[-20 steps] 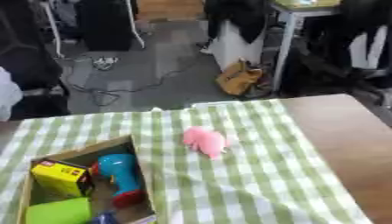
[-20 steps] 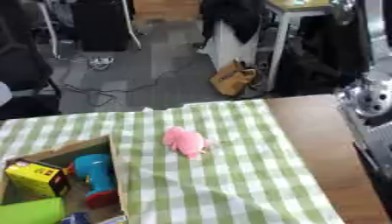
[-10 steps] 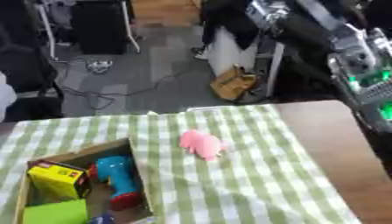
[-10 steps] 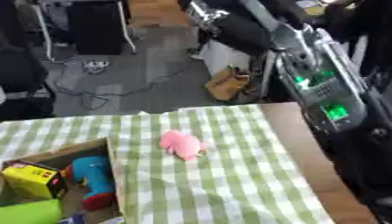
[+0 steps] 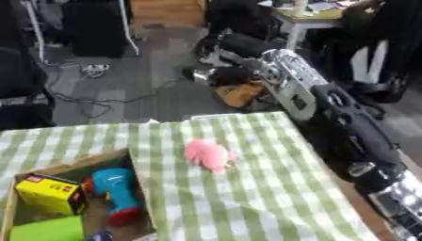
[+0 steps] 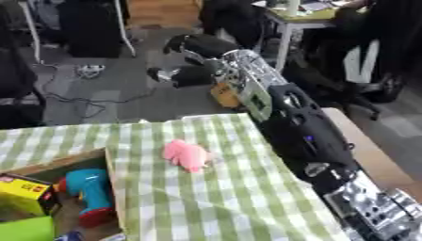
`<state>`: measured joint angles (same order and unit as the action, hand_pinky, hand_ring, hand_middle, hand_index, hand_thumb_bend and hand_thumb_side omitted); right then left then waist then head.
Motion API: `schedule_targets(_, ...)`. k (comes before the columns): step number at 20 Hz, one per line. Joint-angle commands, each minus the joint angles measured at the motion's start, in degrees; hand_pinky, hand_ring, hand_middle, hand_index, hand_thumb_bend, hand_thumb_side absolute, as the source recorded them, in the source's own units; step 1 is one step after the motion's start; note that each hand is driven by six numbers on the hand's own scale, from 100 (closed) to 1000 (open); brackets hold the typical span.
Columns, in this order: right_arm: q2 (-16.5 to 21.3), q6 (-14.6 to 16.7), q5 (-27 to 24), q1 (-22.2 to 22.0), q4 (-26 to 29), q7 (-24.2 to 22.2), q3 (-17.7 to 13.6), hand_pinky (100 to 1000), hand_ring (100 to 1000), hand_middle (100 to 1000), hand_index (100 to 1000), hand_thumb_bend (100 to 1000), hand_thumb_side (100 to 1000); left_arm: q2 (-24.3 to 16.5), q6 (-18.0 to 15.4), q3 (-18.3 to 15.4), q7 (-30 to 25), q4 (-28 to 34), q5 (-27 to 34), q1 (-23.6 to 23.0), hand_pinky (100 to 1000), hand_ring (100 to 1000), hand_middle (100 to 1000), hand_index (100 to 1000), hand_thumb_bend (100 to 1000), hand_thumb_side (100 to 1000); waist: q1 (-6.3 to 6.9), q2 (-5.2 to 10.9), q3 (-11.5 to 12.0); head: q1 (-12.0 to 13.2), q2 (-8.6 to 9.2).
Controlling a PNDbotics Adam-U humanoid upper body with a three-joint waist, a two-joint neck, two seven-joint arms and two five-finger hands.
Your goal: Pick up objects on the table and place them in the box.
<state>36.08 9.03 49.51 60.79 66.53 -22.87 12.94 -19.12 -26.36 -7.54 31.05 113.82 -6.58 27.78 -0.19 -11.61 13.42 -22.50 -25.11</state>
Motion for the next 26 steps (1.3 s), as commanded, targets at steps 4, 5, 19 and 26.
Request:
schedule_targets(4, -4.1, 1.0, 13.4, 3.3, -13.1, 5.6, -1.8, 916, 909, 890, 927, 488, 1000, 0.0, 0.0, 0.3, -0.5, 0.8, 0.6, 1.3, 898, 917, 943, 959, 151, 1000, -0.54, 1.15, 1.4, -2.5, 0.9)
schedule_targets(5, -4.9, 0.7, 16.4, 3.6, -15.2, 6.9, -1.9, 916, 909, 890, 927, 488, 1000, 0.1, 0.0, 0.4, -0.6, 0.8, 0.7, 1.4, 898, 917, 943, 959, 151, 1000, -0.49, 1.12, 1.6, -3.0, 1.06)
schedule_targets(19, -13.9, -13.7, 39.9, 3.6, -32.5, 27.0, -8.1, 946, 932, 896, 953, 557, 1000, 1.5, -0.2, 0.6, -0.8, 0.8, 1.4, 2.3, 897, 917, 942, 957, 146, 1000, 1.03, 0.24, 3.8, -8.4, 2.14)
schedule_targets(26, -15.5, -11.3, 32.1, 2.4, -35.0, 36.7, -9.0, 897, 898, 874, 952, 578, 1000, 1.7, -0.2, 0.6, -0.8, 0.8, 1.4, 2.4, 898, 917, 941, 955, 141, 1000, 1.53, -0.16, 4.1, -9.3, 2.39)
